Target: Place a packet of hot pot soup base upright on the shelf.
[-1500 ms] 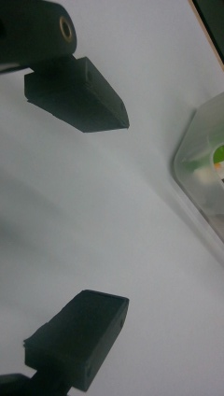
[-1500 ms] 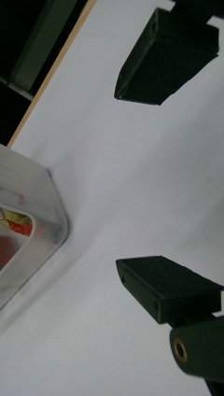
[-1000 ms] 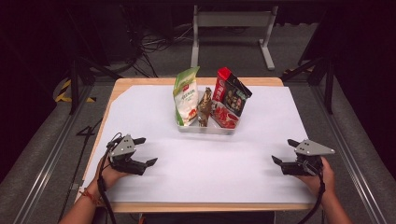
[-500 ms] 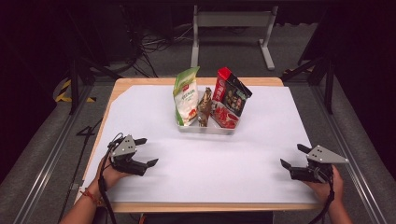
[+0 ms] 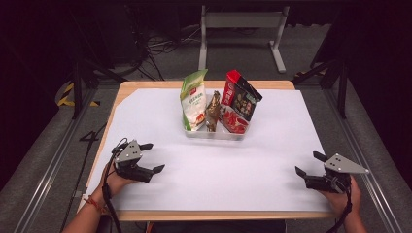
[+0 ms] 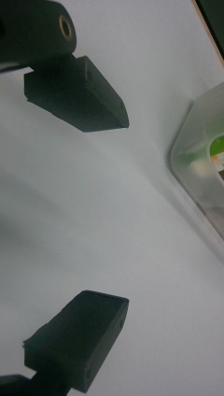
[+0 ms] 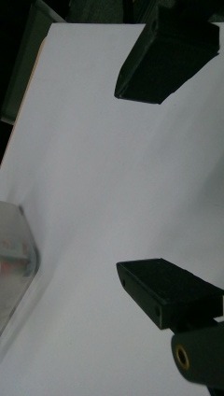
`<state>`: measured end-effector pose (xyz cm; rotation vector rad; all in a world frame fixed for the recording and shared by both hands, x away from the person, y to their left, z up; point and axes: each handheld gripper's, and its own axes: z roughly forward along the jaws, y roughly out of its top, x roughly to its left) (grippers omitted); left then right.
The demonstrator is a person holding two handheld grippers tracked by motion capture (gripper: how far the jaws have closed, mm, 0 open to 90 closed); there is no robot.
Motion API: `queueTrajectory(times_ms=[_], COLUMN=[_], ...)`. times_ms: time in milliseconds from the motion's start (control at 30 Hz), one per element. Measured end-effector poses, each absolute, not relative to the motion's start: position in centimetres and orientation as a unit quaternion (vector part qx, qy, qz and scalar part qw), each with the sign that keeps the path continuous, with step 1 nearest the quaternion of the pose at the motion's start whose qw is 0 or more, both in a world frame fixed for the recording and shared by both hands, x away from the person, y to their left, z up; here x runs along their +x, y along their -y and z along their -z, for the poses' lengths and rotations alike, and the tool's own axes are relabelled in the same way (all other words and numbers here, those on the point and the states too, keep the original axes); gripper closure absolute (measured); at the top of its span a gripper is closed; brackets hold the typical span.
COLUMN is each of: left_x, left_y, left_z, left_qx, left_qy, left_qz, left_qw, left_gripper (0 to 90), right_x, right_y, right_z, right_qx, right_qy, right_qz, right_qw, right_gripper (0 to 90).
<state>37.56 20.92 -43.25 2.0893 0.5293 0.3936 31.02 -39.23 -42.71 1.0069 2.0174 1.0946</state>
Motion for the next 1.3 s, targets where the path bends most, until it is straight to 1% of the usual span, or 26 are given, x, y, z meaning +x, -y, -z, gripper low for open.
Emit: queueTrajectory(times_ms=[267, 633, 1300], left_x=[37.2, 37.2, 37.4], left_y=[-20.8, -21.0, -20.9], left_z=[43.3, 43.4, 43.4], left_qx=[0.854, 0.853, 0.854], left_qy=[-0.202, -0.204, -0.205], left_qz=[-0.163, -0.161, -0.161], left_qw=[0.451, 0.452, 0.451], left_gripper=[13.3, 13.4, 13.3], right_x=[31.0, 31.2, 31.3], right_y=[39.1, 38.2, 38.2], right_z=[42.6, 42.4, 42.6], right_qx=[0.383, 0.372, 0.375], right_qy=[-0.758, -0.764, -0.764], right_qz=[-0.423, -0.425, -0.422], right_qw=[0.314, 0.312, 0.311], right_gripper=[14.6, 14.6, 14.6])
